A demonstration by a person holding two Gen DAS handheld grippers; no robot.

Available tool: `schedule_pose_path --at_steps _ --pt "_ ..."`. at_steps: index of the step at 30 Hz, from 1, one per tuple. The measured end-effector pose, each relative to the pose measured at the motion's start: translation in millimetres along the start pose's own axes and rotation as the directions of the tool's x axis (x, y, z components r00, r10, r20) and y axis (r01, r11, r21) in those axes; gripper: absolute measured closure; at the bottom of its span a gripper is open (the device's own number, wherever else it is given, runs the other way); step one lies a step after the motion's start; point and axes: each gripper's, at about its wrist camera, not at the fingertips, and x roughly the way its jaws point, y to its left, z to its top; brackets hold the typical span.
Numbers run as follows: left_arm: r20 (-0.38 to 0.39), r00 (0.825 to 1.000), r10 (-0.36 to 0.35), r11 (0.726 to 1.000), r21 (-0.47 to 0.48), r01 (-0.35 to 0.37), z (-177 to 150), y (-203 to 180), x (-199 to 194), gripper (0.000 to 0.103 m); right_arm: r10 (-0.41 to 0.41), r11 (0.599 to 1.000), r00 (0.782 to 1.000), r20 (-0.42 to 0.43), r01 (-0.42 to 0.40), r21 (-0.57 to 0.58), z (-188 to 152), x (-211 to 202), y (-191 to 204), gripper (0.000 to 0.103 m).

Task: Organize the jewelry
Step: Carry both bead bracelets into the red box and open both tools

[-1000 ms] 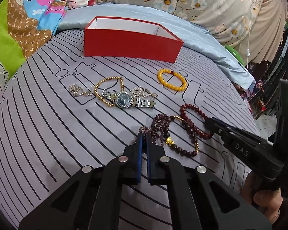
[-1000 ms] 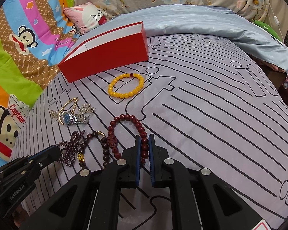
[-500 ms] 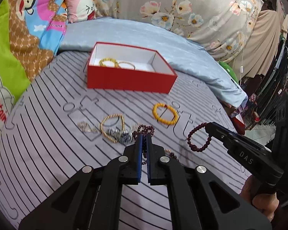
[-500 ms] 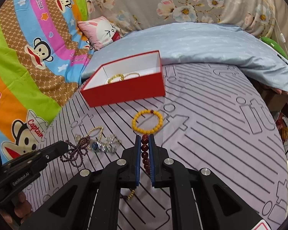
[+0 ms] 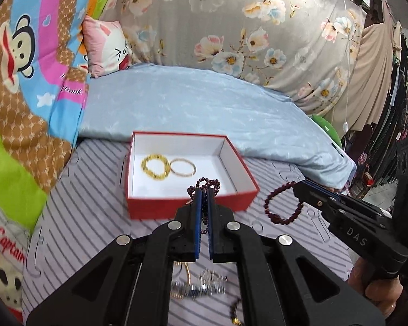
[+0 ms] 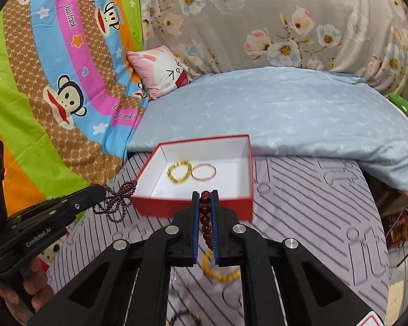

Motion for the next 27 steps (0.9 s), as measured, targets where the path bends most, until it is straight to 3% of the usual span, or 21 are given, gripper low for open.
schedule_pose_path --at_steps 8,17,21,24,27 --pt "-0.018 1.000 -0.025 0.998 -0.055 0.024 30.7 23.9 61.0 0.100 0.064 0.998 0.996 -0.066 -0.062 0.025 35.9 74.0 -0.1 0.095" --pt "-0.110 0.992 -0.054 0.993 -0.111 0.042 24.9 44.8 122.3 0.100 0.098 0.994 0.977 -0.191 -0.089 0.057 26.6 153.6 -0.2 0.095" --pt "-0.149 0.989 0.001 0.996 -0.093 -0.015 18.2 51.4 140.3 0.099 0.027 0.999 0.975 -0.218 -0.022 0.024 19.3 174.4 -7.8 0.092" --pt "-0.126 0.987 0.096 0.993 -0.053 -0.103 14.4 54.7 141.3 0.098 -0.039 0.999 0.980 -0.197 0.044 0.023 17.6 171.5 -20.5 0.080" --pt "-0.099 0.983 0.154 0.987 -0.037 -0.158 14.0 59.3 135.9 0.082 -0.054 0.998 0.985 -0.163 0.060 0.034 17.0 156.7 -29.2 0.071"
